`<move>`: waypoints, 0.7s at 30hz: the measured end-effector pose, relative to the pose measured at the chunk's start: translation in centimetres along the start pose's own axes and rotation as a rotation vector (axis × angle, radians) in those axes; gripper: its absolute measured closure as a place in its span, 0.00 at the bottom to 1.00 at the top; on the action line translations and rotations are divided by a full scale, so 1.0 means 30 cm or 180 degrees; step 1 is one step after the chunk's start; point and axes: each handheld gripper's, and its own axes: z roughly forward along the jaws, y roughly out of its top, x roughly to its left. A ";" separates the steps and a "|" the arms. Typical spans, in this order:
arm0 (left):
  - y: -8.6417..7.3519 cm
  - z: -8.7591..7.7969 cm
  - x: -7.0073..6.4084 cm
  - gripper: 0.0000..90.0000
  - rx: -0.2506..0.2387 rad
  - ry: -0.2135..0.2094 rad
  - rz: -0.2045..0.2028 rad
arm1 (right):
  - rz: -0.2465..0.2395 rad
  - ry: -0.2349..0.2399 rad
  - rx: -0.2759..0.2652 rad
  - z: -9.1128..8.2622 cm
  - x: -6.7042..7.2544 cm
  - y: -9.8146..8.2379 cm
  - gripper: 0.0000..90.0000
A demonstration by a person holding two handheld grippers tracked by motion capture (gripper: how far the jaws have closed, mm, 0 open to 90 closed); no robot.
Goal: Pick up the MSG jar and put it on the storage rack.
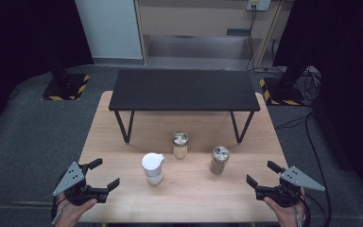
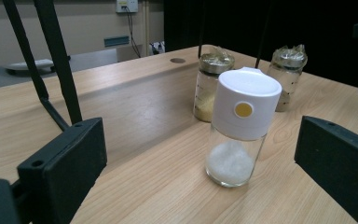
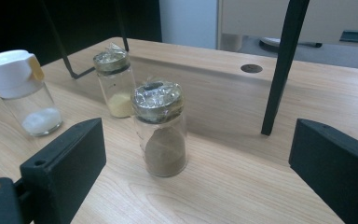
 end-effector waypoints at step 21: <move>-0.002 0.001 0.006 0.02 -0.0002 -0.0025 -0.0032 | 0.0093 0.0067 0.0004 0.001 -0.022 -0.006 0.05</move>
